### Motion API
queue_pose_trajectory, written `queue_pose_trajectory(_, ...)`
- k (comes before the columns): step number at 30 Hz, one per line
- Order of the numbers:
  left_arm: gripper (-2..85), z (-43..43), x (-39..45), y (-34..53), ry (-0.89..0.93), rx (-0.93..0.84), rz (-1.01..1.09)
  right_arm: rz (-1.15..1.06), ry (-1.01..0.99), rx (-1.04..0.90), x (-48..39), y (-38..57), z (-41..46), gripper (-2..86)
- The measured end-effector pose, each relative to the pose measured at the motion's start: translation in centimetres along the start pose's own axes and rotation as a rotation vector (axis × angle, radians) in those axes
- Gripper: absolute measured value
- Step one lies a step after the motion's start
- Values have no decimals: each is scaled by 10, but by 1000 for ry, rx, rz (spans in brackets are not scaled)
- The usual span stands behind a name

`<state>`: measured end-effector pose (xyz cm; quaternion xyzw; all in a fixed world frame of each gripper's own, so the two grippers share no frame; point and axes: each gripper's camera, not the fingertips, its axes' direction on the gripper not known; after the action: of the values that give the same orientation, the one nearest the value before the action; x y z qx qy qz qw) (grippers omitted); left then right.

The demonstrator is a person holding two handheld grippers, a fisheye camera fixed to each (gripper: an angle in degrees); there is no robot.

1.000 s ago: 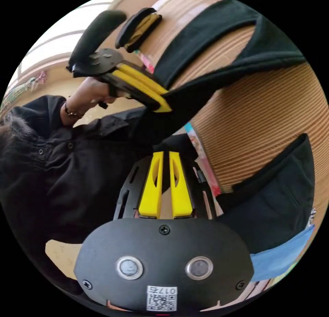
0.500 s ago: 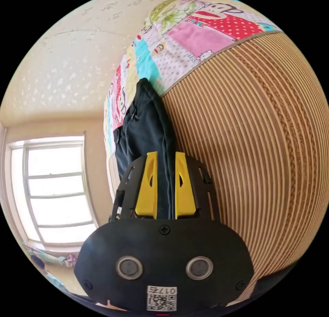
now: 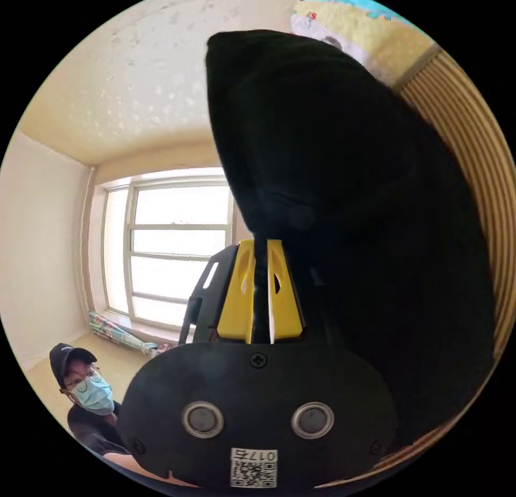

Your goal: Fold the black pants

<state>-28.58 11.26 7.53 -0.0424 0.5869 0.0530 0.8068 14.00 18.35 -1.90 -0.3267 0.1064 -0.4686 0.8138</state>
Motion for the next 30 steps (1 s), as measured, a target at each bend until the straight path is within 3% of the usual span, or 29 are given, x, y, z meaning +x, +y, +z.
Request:
queue_pose_trajectory(4,71,-37,-17,-18,-218,-53,-57,-85,116,-123,-4,48,22,47)
queue_pose_trajectory(6,99,-54,-15,-36,-242,-93,-26,-212,288,-296,-26,106,18,67)
queue_pose_trajectory(11,113,-53,12,-75,-339,-194,93,-237,655,-362,-30,259,-38,88)
queue_pose_trajectory(13,112,-42,21,-87,-375,-244,133,-167,668,-310,-18,306,-60,96)
queue_pose_trajectory(20,45,3,31,-96,-499,-411,188,-12,402,-143,17,405,-62,106)
queue_pose_trajectory(22,40,6,40,-90,-452,-421,237,10,421,-141,13,409,-62,75)
queue_pose_trajectory(26,35,13,61,-72,-194,-479,385,-153,447,-120,-42,423,-84,26)
queue_pose_trajectory(28,34,21,55,-68,-246,-492,373,-152,515,-131,-46,424,-93,24)
queue_pose_trajectory(30,33,31,31,-69,-462,-467,265,-72,550,-206,-29,404,-98,25)
